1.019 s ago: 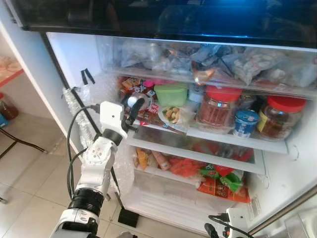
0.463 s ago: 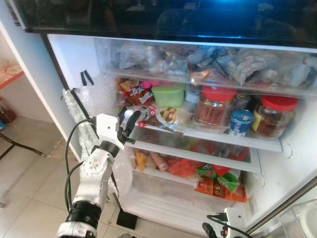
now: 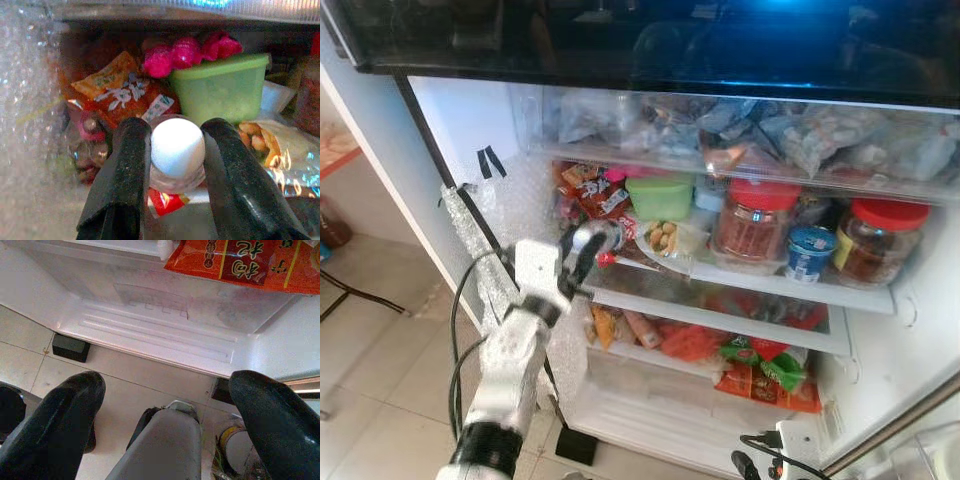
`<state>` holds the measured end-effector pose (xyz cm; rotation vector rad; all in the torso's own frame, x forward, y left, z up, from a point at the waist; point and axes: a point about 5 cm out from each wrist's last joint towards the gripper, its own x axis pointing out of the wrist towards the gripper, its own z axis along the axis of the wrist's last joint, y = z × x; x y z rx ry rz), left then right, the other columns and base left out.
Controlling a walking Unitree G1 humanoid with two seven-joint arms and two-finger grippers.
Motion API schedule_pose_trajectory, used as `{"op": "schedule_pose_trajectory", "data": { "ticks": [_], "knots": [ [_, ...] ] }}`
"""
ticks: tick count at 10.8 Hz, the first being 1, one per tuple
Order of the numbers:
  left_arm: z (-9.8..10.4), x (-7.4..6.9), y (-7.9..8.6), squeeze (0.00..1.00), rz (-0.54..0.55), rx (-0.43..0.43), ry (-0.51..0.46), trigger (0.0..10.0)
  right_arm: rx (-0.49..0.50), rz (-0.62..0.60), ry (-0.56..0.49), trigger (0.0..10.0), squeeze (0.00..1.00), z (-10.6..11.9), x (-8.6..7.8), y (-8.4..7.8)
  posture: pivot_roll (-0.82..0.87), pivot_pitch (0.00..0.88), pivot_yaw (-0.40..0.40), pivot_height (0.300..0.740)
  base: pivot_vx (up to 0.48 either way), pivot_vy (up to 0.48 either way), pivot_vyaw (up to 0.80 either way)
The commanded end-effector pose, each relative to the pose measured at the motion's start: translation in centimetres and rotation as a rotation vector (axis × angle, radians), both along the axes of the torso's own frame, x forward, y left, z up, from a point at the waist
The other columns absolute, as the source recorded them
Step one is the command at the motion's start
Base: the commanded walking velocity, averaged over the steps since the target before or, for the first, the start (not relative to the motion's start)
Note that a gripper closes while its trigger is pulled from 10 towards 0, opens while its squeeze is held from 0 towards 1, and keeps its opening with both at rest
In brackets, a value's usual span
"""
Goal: Restocking fridge
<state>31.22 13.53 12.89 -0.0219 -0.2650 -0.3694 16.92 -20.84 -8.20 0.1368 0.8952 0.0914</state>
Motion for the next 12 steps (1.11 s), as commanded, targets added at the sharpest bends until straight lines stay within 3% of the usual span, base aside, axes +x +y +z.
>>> {"op": "schedule_pose_trajectory", "data": {
  "ticks": [1, 4, 8, 10, 12],
  "knots": [
    [-1.6, -0.4, -0.5, 0.0, -0.03, 0.028, 0.089, 10.0, -0.001, -0.01, 0.005, 10.0, 0.0, 0.0, -0.1, -0.1, -0.01, 0.003, 0.029, 0.677, 0.0, 0.0, 0.0],
    [-2.4, -1.4, -0.2, 0.0, -0.022, 0.038, 0.126, 10.0, -0.001, -0.007, 0.006, 10.0, 0.0, 0.0, -0.1, -0.1, -0.01, 0.003, 0.028, 0.677, 0.0, 0.0, 0.0],
    [-2.0, -1.3, -0.2, 0.0, -0.018, 0.047, 0.12, 10.0, -0.005, -0.007, 0.005, 10.0, 0.0, 0.0, -0.1, -0.2, -0.01, 0.001, 0.026, 0.677, 0.0, 0.0, 0.0],
    [0.4, -1.1, -0.8, 0.0, -0.038, 0.043, 0.024, 10.0, -0.008, -0.009, 0.003, 10.0, 0.0, 0.0, -0.1, -0.2, -0.01, 0.001, 0.027, 0.677, 0.0, 0.0, 0.0],
    [3.2, -1.9, -2.5, 0.0, -0.182, 0.056, -0.03, 10.0, -0.01, -0.013, 0.001, 10.0, 0.0, 0.0, -0.1, -0.2, -0.01, 0.003, 0.028, 0.677, 0.0, 0.0, 0.0]
  ]
}}
